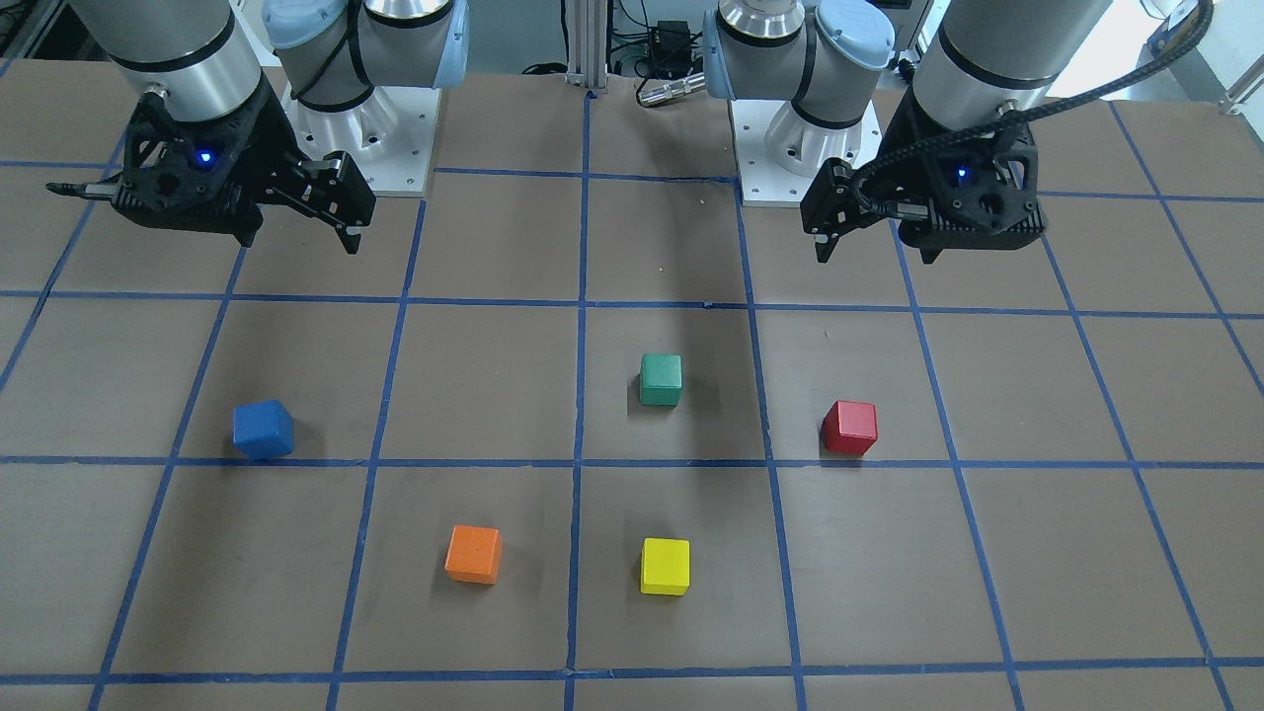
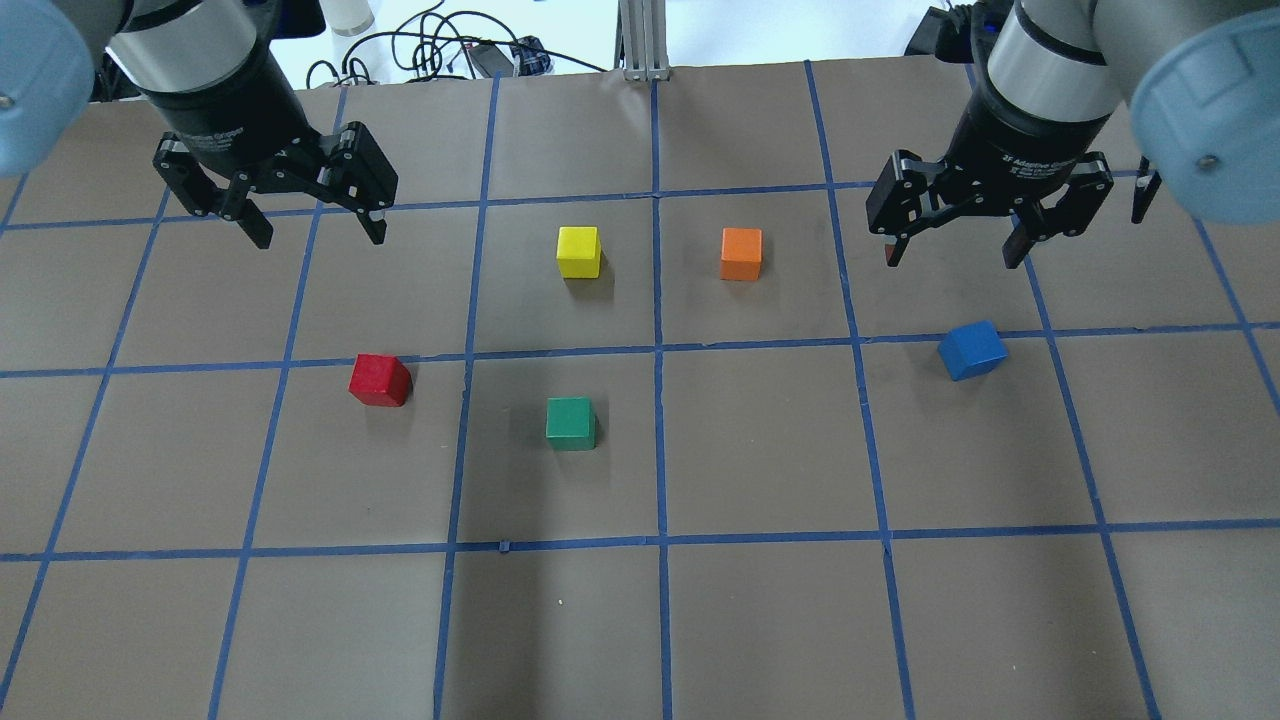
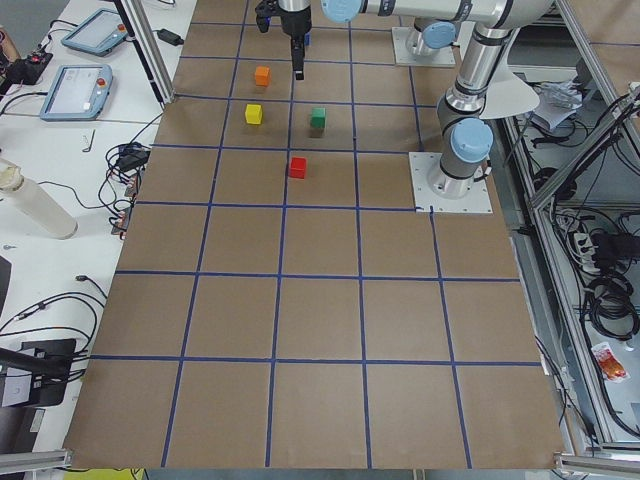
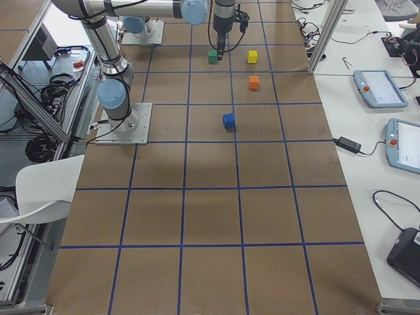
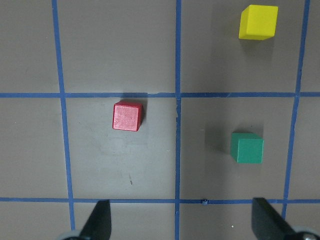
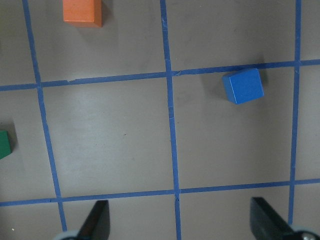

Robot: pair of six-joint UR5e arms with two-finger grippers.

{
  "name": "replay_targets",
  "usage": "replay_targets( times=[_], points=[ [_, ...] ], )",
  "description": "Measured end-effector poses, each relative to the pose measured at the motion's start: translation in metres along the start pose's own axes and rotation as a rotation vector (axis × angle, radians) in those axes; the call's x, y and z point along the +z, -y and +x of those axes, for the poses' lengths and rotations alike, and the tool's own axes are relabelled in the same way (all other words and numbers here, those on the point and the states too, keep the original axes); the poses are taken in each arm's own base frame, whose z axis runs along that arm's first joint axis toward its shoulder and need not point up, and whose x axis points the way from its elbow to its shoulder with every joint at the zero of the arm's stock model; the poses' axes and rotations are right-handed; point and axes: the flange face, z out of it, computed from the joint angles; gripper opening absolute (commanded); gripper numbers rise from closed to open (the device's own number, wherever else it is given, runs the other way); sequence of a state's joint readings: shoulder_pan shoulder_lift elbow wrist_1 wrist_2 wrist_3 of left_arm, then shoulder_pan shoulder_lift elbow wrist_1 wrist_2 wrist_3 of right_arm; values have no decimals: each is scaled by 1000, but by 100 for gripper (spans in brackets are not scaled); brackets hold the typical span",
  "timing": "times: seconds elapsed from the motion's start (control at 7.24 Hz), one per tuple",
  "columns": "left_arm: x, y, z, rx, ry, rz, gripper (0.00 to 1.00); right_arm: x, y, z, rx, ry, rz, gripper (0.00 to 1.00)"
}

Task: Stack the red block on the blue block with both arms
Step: 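Move the left gripper down toward the red cube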

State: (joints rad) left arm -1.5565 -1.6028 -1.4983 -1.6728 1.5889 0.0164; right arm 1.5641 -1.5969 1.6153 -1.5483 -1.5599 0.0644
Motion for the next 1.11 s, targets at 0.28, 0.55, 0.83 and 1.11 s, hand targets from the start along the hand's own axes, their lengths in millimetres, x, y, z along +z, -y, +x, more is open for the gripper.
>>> replay_targets(
  times=[0.28,0.55,0.83,1.11],
  points=[
    [19,5,0,6,-7,-14,100,0,0,0,0,1,0,100],
    [42,21,-5,36,-13,-22,100,0,0,0,1,0,2,100],
    [88,39,-14,114,-14,-52,100,-1,1,0,1,2,6,100],
    [145,55,-31,145,-4,-41,100,-1,1,0,1,1,7,100]
  ],
)
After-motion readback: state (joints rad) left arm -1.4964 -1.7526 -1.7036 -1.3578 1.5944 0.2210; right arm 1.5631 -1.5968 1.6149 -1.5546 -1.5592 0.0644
